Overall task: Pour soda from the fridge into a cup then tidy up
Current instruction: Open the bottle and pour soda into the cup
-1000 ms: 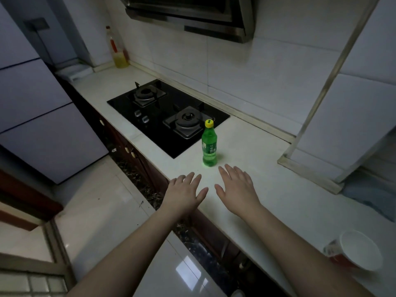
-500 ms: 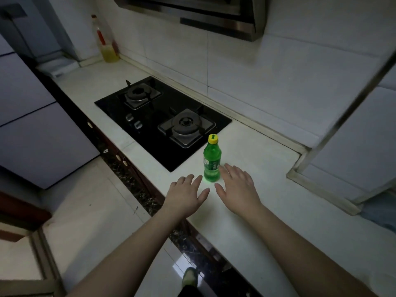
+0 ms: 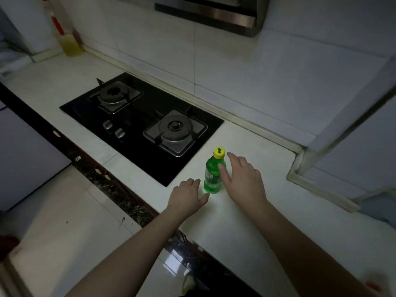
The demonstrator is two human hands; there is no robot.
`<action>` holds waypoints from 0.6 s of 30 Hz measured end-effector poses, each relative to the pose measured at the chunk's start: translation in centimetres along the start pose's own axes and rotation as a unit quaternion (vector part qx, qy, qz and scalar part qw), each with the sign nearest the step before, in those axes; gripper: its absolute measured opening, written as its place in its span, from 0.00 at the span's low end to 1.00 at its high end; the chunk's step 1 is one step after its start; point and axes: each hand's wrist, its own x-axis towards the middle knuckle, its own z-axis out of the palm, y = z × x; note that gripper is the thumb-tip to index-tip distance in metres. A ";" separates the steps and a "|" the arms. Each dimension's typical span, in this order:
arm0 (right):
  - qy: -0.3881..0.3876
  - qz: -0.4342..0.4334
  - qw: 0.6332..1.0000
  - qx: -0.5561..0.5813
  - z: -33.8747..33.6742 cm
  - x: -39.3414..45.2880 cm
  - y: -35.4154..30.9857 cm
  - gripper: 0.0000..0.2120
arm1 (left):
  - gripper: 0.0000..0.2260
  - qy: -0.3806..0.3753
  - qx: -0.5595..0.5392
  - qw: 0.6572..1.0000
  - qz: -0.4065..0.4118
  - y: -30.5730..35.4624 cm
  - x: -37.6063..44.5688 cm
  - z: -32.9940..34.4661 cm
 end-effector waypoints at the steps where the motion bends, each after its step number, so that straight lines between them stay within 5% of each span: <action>1: -0.001 0.009 1.000 0.005 -0.1 0.5 -0.2 0.25 | 0.30 -0.006 -0.012 1.000 0.000 -0.1 0.4 0.2; 7: 0.017 0.025 0.999 -0.024 -0.8 2.8 -1.2 0.24 | 0.32 -0.026 -0.042 0.999 0.014 0.0 2.6 1.4; 18: -0.062 0.016 0.989 -0.136 -1.6 5.9 -2.1 0.27 | 0.29 -0.027 -0.112 0.993 -0.005 0.6 5.2 3.1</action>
